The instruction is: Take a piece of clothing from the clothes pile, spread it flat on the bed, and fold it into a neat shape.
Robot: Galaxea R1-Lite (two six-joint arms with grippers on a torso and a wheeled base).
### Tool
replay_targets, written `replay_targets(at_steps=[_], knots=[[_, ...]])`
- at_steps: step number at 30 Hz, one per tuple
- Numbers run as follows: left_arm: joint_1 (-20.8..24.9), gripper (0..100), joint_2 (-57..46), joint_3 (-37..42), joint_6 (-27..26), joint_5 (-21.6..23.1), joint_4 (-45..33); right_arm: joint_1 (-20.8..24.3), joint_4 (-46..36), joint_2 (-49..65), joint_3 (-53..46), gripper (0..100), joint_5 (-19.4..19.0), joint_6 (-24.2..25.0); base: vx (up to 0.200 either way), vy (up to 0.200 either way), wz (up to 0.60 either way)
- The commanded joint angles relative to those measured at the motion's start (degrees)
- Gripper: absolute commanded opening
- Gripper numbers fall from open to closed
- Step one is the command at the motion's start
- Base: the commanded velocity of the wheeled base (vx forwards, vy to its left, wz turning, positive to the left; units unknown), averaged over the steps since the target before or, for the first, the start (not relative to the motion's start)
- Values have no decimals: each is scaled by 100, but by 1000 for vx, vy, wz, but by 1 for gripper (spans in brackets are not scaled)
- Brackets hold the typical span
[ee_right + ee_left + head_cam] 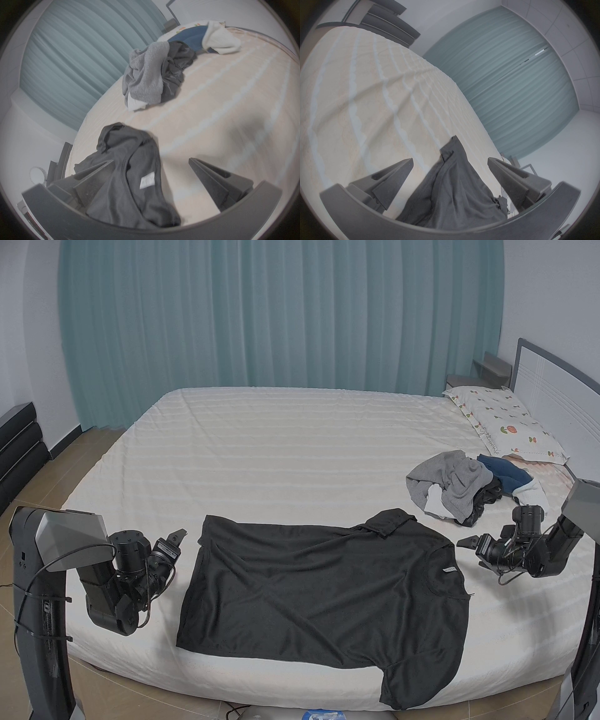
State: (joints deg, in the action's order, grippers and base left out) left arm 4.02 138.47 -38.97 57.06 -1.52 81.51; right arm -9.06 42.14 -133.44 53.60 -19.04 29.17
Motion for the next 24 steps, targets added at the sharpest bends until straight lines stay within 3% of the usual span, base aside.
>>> replay_targets(at_steps=[1,5,12,19,24], knots=[[301,100,-40,232,-169,3,111,44,22,1118,-1326,100,-56,247,0,0,0],[389,100,-154,408,-161,12,94,53,31,1417,-2038,100,-126,405,-200,0,0],[512,100,-303,1023,-108,-6,164,-61,242,1417,-2583,100,-943,458,-200,0,0],[608,100,-312,1463,-125,-23,155,-70,628,1057,-2794,100,-970,431,-200,0,0],[626,100,-268,1630,-152,-41,146,27,1112,1013,-3110,100,-961,431,0,0,0]])
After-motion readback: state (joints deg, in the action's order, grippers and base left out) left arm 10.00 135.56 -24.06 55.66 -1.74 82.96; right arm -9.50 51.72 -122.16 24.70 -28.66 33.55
